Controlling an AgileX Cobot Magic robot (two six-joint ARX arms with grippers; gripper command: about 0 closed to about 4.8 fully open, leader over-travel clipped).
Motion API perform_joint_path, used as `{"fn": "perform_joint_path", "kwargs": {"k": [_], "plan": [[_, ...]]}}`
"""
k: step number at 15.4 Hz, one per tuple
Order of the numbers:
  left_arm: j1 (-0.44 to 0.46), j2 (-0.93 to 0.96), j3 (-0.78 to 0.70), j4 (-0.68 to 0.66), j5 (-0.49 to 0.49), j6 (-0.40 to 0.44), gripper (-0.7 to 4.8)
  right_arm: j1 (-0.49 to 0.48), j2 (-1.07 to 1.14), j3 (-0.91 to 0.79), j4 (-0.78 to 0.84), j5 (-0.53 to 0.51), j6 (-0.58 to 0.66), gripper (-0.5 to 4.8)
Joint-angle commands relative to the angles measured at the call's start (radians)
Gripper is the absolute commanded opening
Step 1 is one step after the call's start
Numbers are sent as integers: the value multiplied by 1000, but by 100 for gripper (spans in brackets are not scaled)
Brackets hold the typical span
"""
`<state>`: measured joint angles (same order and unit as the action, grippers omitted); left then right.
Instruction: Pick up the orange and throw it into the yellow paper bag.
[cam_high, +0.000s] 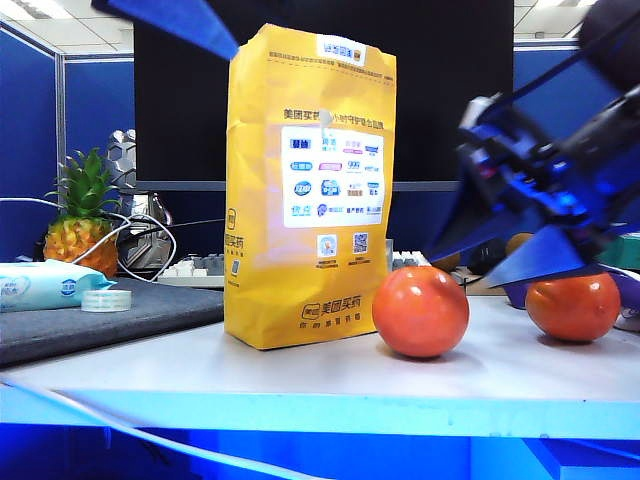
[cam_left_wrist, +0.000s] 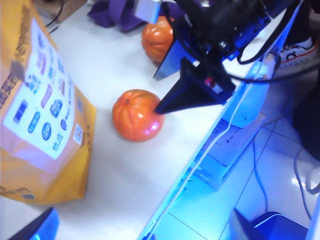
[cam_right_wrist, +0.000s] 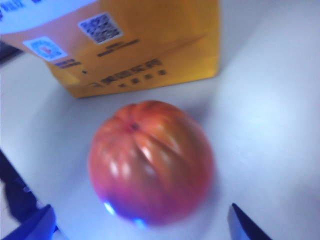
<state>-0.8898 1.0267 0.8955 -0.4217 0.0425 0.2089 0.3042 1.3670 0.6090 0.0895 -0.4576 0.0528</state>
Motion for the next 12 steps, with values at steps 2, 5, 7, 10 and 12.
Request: {"fn": "perform_joint_path", "kwargs": {"k": [2, 5, 7, 10, 12], "plan": [[0, 7, 3, 21, 11, -12, 479, 13, 95, 66, 30, -26, -22, 479], [1, 7, 3, 20, 23, -31, 479, 13, 161, 102, 43, -36, -24, 479], [0, 7, 3, 19, 26, -32, 479, 33, 184, 109, 50, -37, -24, 479], [1, 7, 3, 20, 25, -34, 479, 86, 206, 111, 63, -26, -24, 479], [0, 9, 3, 20, 29, -34, 479, 121, 217, 114, 73, 20, -23, 479]]}}
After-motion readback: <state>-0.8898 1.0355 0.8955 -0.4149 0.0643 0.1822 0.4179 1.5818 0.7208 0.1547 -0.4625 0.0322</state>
